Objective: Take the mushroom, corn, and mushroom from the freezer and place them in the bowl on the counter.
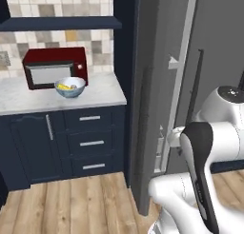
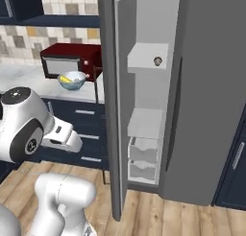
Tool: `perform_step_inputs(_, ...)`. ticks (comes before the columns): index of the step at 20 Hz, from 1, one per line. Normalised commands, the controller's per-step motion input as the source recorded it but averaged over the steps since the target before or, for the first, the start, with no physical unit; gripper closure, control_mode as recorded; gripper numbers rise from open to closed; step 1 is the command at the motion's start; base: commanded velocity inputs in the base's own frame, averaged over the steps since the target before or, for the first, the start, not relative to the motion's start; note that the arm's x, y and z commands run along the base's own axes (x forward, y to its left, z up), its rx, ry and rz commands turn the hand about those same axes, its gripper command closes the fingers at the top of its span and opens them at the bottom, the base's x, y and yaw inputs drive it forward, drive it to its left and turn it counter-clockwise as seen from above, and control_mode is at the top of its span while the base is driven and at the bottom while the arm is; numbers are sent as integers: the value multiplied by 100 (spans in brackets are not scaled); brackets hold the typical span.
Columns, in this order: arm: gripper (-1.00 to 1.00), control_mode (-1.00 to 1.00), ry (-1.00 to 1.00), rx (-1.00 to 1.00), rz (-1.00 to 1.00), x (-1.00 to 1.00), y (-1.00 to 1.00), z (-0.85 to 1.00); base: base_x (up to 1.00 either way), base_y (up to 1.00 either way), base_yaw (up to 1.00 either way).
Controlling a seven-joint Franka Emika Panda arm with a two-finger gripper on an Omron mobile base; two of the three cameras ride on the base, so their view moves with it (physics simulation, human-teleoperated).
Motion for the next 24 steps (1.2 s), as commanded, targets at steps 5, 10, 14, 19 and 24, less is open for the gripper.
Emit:
perform_step_inputs(5, -100, 100, 0, 0, 0, 0, 0, 0, 0, -73, 26)
perform_step_inputs(10, -100, 100, 0, 0, 0, 0, 0, 0, 9, -66, 11)
perform_step_inputs(14, -100, 100, 0, 0, 0, 0, 0, 0, 24, -58, -1)
perform_step_inputs(19, -100, 100, 0, 0, 0, 0, 0, 0, 47, -78, 23)
perform_step_inputs(24, -100, 100, 0, 0, 0, 0, 0, 0, 58, -29, 33)
